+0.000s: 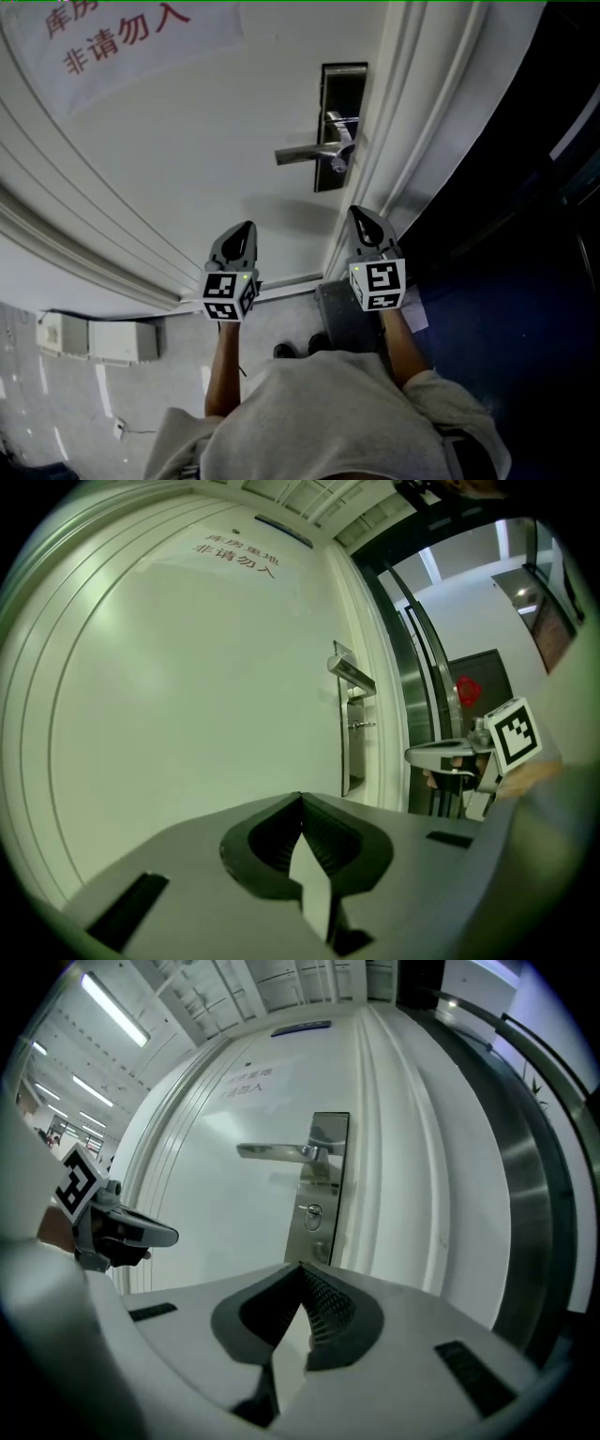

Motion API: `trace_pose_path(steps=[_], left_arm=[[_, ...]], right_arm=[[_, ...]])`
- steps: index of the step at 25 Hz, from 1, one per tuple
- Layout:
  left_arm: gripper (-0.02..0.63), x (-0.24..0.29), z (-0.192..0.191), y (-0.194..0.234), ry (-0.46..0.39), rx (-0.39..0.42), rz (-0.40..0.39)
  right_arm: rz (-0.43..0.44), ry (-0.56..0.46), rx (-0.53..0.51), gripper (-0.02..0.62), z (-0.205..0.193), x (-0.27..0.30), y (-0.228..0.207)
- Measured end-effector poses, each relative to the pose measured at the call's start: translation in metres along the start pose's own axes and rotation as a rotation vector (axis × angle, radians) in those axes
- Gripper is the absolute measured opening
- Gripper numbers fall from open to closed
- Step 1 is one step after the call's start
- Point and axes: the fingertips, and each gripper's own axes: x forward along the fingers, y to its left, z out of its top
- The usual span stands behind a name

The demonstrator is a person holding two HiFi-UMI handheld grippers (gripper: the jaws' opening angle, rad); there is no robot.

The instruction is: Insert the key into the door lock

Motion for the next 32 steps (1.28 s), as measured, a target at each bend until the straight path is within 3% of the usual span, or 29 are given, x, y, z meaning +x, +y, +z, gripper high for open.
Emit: trace_pose_path(steps=[16,32], left_arm=[[0.017,0.003,0.0,0.002,0.0,-0.002,0.014],[0.017,0.01,-0.003,0.004,0.009,-0.003,0.023]], right_arm=[[-0.028,0.013,0.056,0.023,-0.02,-0.001,-0.01],[-0.014,0.021,0.037,0.021,-0.021,0.01,-0.009]])
